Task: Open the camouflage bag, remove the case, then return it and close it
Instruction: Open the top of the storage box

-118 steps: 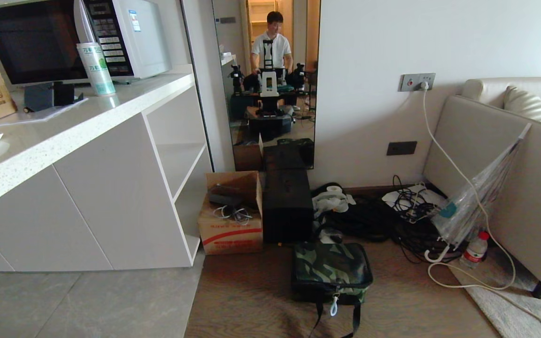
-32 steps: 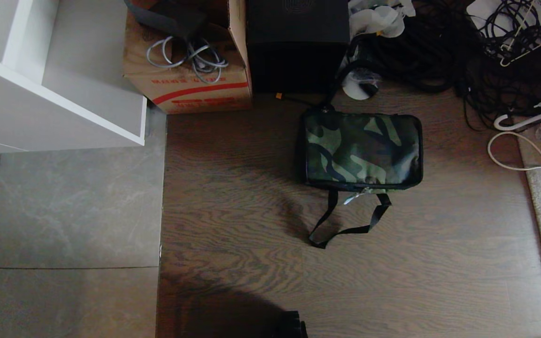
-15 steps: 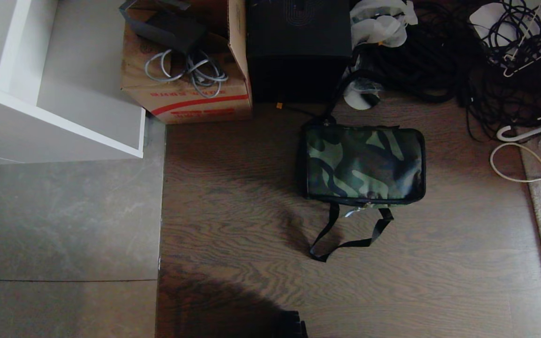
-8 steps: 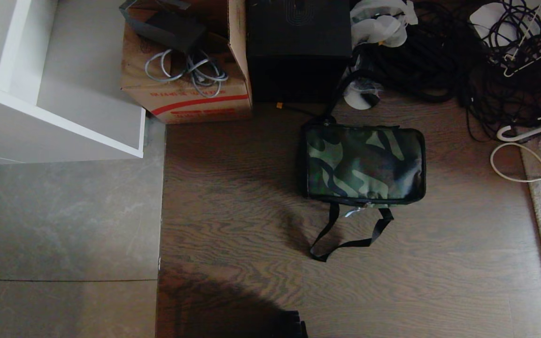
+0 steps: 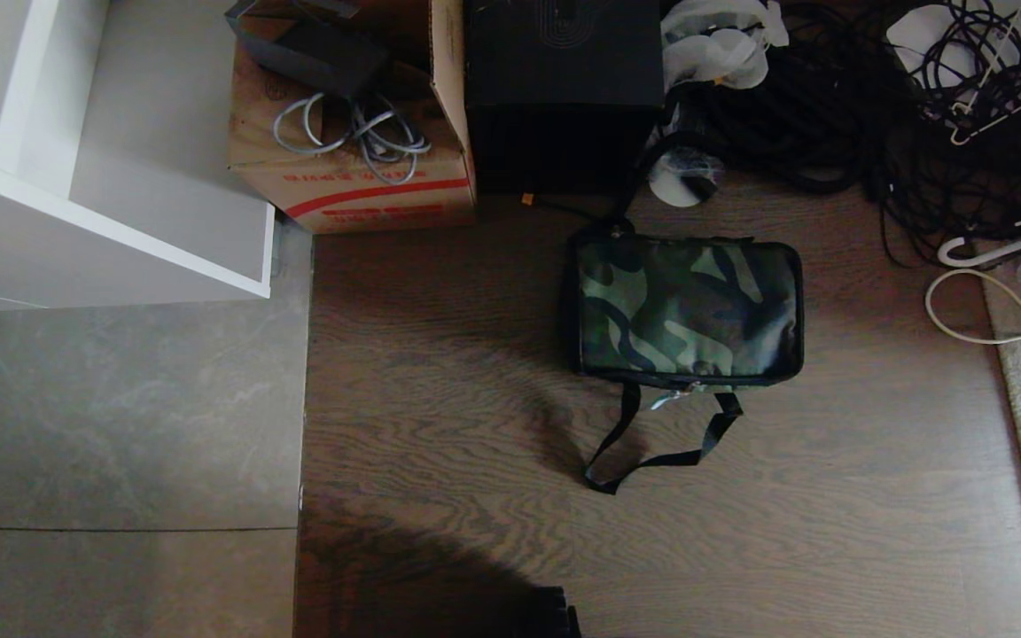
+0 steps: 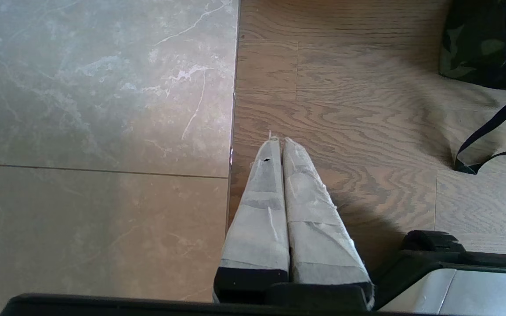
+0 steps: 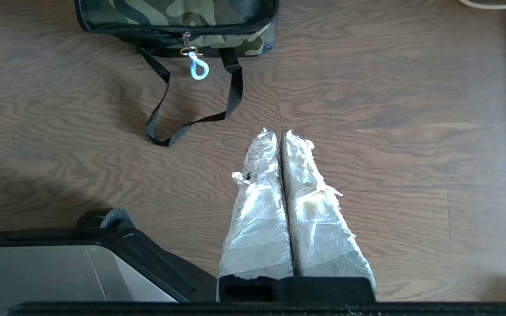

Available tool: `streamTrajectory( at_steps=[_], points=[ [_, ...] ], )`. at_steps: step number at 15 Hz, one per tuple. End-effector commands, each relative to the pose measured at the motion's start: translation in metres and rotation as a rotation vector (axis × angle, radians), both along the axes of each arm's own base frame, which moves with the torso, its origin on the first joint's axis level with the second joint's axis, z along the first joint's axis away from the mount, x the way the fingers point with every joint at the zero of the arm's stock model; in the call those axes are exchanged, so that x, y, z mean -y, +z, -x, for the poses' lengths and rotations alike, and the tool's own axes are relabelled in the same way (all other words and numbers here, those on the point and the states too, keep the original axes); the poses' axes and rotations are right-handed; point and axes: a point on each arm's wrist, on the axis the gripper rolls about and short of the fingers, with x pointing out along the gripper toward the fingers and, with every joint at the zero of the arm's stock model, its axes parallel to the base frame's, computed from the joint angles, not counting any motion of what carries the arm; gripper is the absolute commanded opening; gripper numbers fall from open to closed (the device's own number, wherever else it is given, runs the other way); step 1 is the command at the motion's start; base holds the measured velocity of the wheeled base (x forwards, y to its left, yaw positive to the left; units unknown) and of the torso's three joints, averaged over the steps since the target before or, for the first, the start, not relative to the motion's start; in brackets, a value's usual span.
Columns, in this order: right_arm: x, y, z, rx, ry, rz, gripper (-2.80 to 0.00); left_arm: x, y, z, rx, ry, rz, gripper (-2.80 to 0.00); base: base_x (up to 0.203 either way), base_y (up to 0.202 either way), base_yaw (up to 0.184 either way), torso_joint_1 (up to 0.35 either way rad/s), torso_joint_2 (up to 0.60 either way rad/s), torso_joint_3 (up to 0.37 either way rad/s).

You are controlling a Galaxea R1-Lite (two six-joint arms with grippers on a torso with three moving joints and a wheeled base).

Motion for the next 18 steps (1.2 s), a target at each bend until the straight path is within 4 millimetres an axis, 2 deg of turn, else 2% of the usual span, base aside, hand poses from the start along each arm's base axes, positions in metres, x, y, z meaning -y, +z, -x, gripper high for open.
streamTrajectory(
  at_steps=[1,4,5,6,8,11,13,16,18],
  points=[
    [0.0,0.0,0.0,0.0,0.002,0.016,-2.8,0.0,0.0,0.0,-0.001,0.0,0.001,-2.8,0.0,0.0,0.0,0.0,0.0,0.0],
    [0.0,0.01,0.006,-0.033,0.009,0.076,-2.8,0.0,0.0,0.0,-0.002,0.0,0.001,-2.8,0.0,0.0,0.0,0.0,0.0,0.0],
    [0.0,0.025,0.014,-0.025,0.014,0.073,-2.8,0.0,0.0,0.0,-0.002,0.0,0.001,-2.8,0.0,0.0,0.0,0.0,0.0,0.0],
    [-0.001,0.038,0.021,-0.088,0.035,0.069,-2.8,0.0,0.0,0.0,-0.002,0.0,0.001,-2.8,0.0,0.0,0.0,0.0,0.0,0.0],
    [-0.002,0.059,0.013,-0.259,0.097,0.041,-2.8,0.0,0.0,0.0,-0.002,0.0,0.001,-2.8,0.0,0.0,0.0,0.0,0.0,0.0],
    [-0.005,0.09,-0.031,-0.549,0.199,-0.072,-2.8,0.0,0.0,0.0,-0.002,0.0,0.001,-2.8,0.0,0.0,0.0,0.0,0.0,0.0],
    [-0.007,0.095,-0.07,-0.725,0.273,-0.152,-2.8,0.0,0.0,0.0,-0.001,0.0,0.001,-2.8,0.0,0.0,0.0,0.0,0.0,0.0],
    [-0.01,0.086,-0.14,-0.87,0.333,-0.214,-2.8,0.0,0.0,0.0,-0.002,0.0,0.001,-2.8,0.0,0.0,0.0,0.0,0.0,0.0],
    [-0.016,0.068,-0.189,-0.913,0.371,-0.227,-2.8,0.0,0.0,0.0,-0.002,0.0,0.001,-2.8,0.0,0.0,0.0,0.0,0.0,0.0]
  ],
)
